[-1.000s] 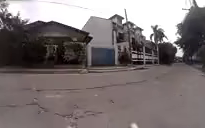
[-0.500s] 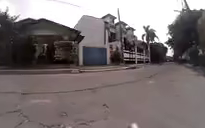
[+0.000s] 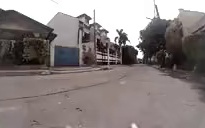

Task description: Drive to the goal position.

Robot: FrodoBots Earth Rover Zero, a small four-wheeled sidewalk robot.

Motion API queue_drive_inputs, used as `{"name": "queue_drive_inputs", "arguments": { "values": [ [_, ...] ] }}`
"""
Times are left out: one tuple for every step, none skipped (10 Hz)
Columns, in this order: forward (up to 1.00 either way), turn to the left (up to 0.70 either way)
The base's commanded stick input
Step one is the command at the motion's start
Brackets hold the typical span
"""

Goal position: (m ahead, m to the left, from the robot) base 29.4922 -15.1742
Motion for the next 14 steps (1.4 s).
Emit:
{"name": "queue_drive_inputs", "arguments": {
  "values": [
    [0.70,-0.27],
    [0.70,-0.16],
    [0.70,0.00],
    [0.70,0.00],
    [0.70,0.00],
    [0.70,-0.11],
    [0.70,-0.27],
    [0.70,-0.16],
    [0.70,0.00],
    [0.70,0.00],
    [0.70,-0.11],
    [0.70,-0.24],
    [0.70,-0.27],
    [0.70,-0.27]
  ]
}}
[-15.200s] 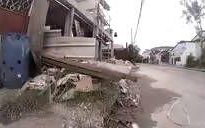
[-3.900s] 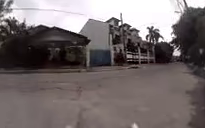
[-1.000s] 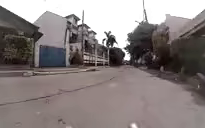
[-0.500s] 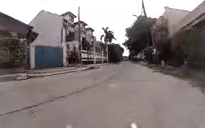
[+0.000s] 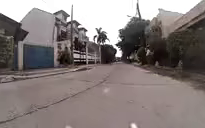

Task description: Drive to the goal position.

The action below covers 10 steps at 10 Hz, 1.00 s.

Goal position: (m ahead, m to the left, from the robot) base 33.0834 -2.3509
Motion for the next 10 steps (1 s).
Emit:
{"name": "queue_drive_inputs", "arguments": {
  "values": [
    [0.70,-0.27],
    [0.70,-0.27],
    [0.70,-0.27],
    [0.70,-0.27],
    [0.70,-0.27],
    [0.70,-0.27],
    [0.70,-0.27],
    [0.70,-0.27],
    [0.70,-0.27],
    [0.70,-0.27]
  ]
}}
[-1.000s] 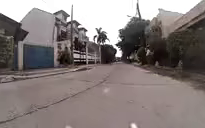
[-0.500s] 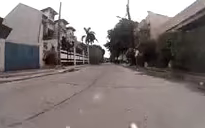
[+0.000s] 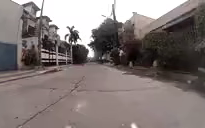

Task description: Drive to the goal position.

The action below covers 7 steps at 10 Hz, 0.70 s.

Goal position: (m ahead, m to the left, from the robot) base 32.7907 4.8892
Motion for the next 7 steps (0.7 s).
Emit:
{"name": "queue_drive_inputs", "arguments": {
  "values": [
    [0.70,-0.24],
    [0.70,-0.09],
    [0.70,0.00],
    [0.70,0.00],
    [0.70,0.03],
    [0.70,0.24],
    [0.70,0.27]
  ]
}}
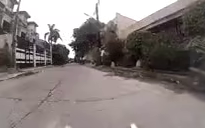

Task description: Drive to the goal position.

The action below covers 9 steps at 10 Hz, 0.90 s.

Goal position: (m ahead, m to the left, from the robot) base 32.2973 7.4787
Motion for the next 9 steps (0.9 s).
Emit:
{"name": "queue_drive_inputs", "arguments": {
  "values": [
    [0.70,0.27],
    [0.70,0.27],
    [0.70,0.27],
    [0.70,0.27],
    [0.70,0.27],
    [0.70,0.27],
    [0.70,0.06],
    [0.70,0.00],
    [0.70,0.00]
  ]
}}
